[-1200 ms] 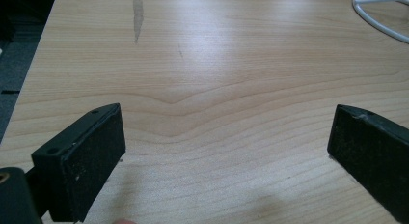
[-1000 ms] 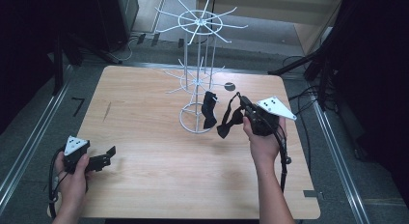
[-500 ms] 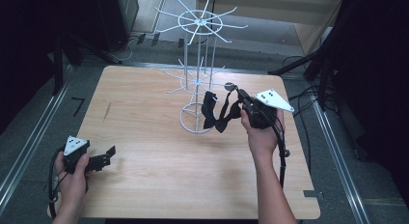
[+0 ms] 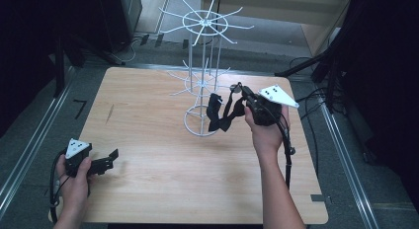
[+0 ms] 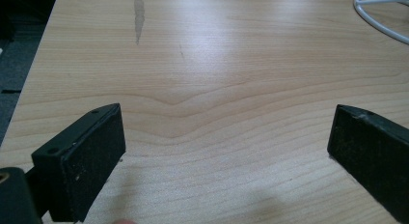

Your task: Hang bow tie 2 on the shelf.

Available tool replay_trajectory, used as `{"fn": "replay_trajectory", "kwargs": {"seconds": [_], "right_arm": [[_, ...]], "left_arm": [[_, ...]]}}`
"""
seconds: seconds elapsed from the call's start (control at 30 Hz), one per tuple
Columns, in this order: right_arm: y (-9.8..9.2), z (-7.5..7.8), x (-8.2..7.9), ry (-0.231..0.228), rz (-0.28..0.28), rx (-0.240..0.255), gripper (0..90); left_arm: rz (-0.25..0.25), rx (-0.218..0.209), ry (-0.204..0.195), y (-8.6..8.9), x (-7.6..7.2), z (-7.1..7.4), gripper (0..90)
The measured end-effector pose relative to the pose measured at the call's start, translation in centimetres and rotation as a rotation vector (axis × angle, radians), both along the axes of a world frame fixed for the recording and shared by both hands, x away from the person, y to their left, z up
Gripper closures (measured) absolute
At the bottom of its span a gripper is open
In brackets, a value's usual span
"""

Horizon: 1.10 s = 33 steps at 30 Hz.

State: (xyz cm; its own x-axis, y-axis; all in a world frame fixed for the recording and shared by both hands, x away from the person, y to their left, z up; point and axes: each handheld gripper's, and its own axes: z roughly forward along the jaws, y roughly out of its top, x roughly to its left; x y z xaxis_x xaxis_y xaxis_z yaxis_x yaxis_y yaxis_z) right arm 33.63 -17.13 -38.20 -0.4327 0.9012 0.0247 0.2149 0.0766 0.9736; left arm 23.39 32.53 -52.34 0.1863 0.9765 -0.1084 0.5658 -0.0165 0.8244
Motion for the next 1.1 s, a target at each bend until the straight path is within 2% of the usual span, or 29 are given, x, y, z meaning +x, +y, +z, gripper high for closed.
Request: {"fn": "replay_trajectory", "kwargs": {"seconds": [0.63,0.93,1.1], "right_arm": [[0.6,0.6,1.5,0.002,-0.007,-0.007,90.0],[0.4,0.2,2.1,0.021,-0.019,0.016,90.0],[0.3,-0.2,2.5,0.048,-0.019,0.023,90.0]], "left_arm": [[0.003,-0.008,-0.003,0.1,0.1,0.0,0.1],[0.002,-0.008,-0.003,0.2,0.1,0.0,0.1],[0.001,-0.006,-0.003,0.2,0.1,0.0,0.1]]}}
